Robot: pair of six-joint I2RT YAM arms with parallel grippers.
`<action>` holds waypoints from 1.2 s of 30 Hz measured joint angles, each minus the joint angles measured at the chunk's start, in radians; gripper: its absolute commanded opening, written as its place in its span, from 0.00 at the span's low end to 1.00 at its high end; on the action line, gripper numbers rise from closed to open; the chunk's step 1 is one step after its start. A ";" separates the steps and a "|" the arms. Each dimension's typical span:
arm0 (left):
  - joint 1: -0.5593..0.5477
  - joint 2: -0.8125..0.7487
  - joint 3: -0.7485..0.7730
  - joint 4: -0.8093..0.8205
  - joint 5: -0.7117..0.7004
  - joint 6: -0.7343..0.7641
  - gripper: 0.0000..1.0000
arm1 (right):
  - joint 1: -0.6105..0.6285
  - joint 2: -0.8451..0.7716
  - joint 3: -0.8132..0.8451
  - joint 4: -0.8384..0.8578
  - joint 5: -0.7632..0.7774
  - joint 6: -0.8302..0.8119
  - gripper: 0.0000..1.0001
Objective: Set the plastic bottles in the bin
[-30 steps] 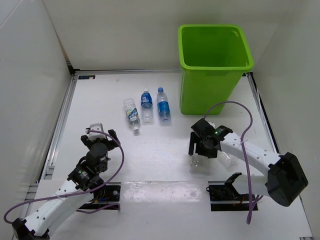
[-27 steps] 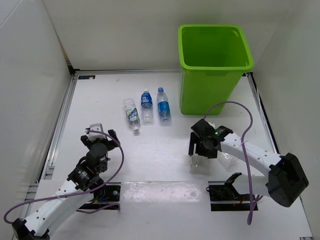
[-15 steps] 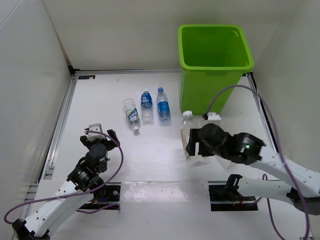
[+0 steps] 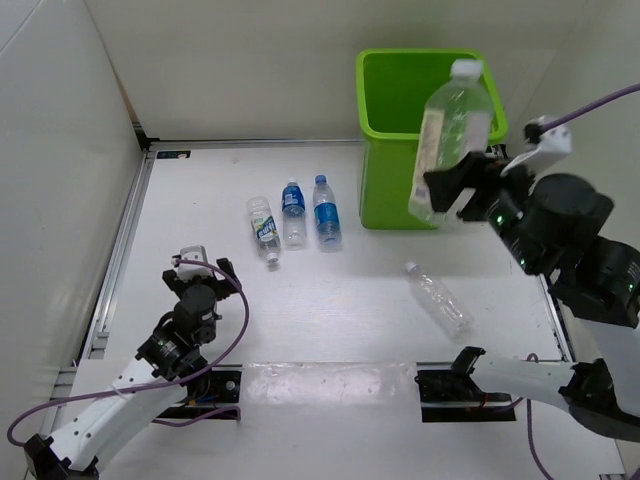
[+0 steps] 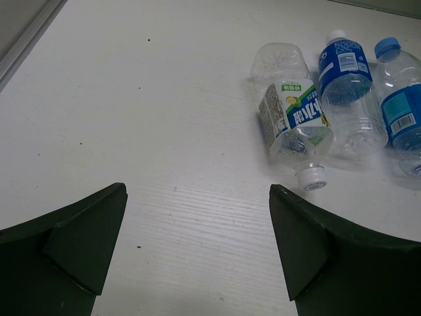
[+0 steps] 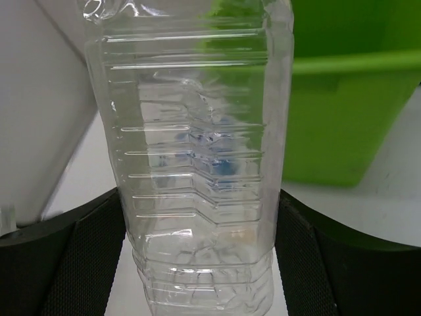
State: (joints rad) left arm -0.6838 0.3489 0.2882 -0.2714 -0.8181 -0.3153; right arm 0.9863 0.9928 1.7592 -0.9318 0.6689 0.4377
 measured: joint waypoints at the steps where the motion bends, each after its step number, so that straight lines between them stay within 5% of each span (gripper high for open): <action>1: 0.000 0.004 0.000 0.003 0.001 0.000 1.00 | -0.058 0.014 0.027 0.045 -0.015 -0.031 0.00; 10: 0.000 0.034 0.000 0.010 0.005 -0.009 1.00 | -0.698 0.312 0.326 0.338 -0.371 -0.007 0.00; 18: 0.000 -0.014 0.000 -0.017 -0.021 -0.034 1.00 | -0.771 0.694 0.498 0.411 -0.413 0.028 0.01; 21: 0.000 -0.034 0.000 -0.021 -0.033 -0.038 1.00 | -0.761 0.784 0.498 0.402 -0.396 0.020 0.24; 26: 0.000 -0.031 0.000 -0.021 -0.039 -0.042 1.00 | -0.748 0.842 0.494 0.378 -0.389 0.008 0.86; 36: 0.000 0.000 0.000 -0.021 -0.039 -0.046 1.00 | -0.686 0.541 0.230 0.387 -0.251 -0.092 0.90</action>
State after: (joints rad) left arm -0.6834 0.3489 0.2882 -0.2928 -0.8574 -0.3611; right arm 0.3000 1.5341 1.9892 -0.5446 0.4183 0.3462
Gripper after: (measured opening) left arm 0.997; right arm 0.904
